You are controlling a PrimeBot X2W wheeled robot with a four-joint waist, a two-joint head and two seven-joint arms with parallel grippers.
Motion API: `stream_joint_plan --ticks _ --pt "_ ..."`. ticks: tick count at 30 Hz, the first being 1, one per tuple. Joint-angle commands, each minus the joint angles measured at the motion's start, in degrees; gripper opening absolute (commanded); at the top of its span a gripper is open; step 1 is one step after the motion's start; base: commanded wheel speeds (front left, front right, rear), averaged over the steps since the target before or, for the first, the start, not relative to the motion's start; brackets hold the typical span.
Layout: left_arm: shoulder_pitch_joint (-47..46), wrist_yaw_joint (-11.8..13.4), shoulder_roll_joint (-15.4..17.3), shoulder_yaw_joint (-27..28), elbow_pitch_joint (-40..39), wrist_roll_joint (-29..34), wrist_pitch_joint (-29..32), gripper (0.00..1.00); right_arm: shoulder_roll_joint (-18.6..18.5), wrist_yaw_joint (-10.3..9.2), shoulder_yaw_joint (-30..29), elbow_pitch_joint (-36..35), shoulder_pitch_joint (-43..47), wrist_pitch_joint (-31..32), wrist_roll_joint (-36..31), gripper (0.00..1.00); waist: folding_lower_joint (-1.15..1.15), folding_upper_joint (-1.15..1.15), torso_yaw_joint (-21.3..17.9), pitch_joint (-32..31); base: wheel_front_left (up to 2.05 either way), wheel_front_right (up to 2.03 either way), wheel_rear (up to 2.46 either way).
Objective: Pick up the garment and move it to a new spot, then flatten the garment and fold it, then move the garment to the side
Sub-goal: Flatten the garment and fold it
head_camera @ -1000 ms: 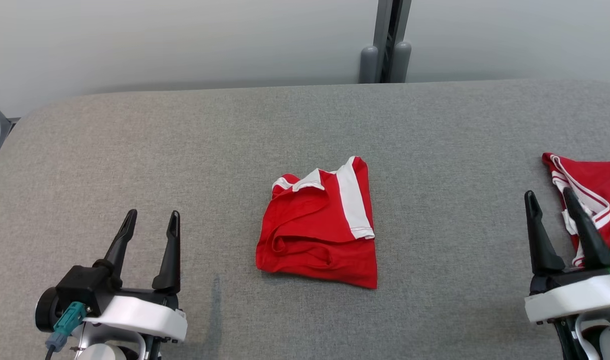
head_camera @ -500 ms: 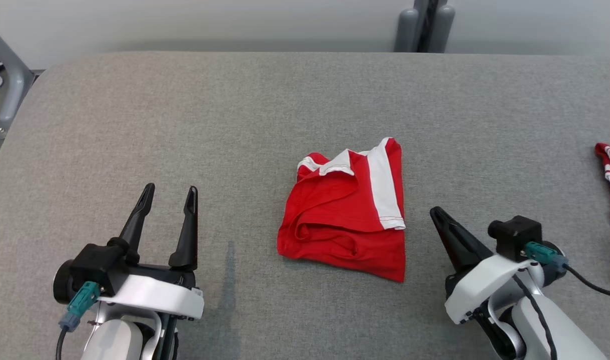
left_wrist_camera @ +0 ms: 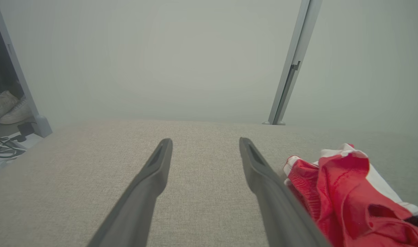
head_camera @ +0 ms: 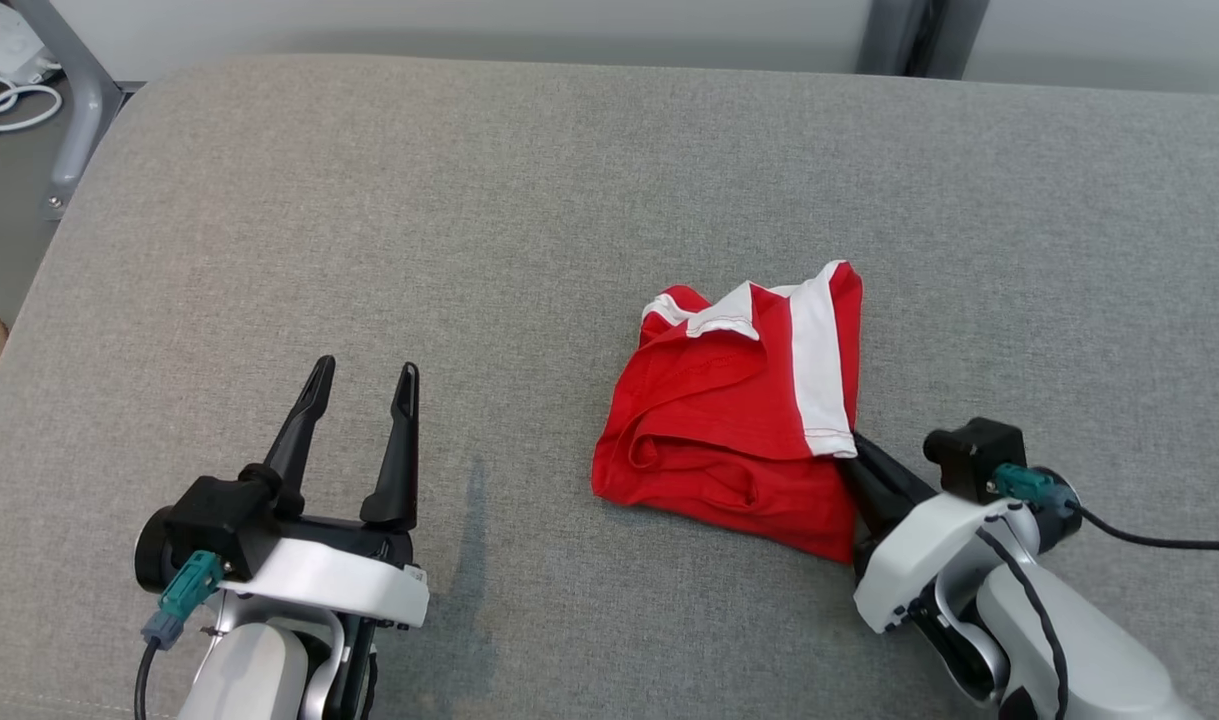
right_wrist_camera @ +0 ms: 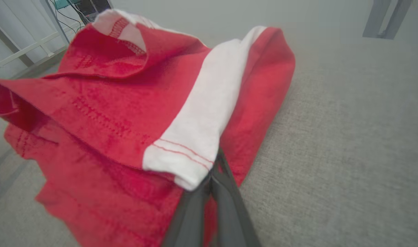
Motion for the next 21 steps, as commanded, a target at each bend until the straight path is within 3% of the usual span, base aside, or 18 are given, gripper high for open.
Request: stream_joint_plan --ticks 1,11,21 --pt "-0.99 -0.21 0.14 0.05 0.07 -0.29 -0.23 1.00 -0.50 -0.02 0.39 0.03 -1.19 -0.65 0.51 0.00 0.00 0.00 -0.02 0.12 0.00 0.00 0.00" --pt "-2.06 -0.88 -0.65 -0.94 1.02 -0.42 -0.79 1.00 -0.55 -0.02 6.80 -0.74 -7.55 -0.06 3.76 0.00 0.00 0.00 1.22 0.49 0.00 0.00 0.00" --pt "-3.20 -1.43 -1.84 -2.37 2.26 -0.55 -1.06 1.00 -0.23 -0.02 11.06 5.76 -13.53 0.23 9.27 0.00 0.00 0.00 5.63 1.36 0.00 0.00 0.00"
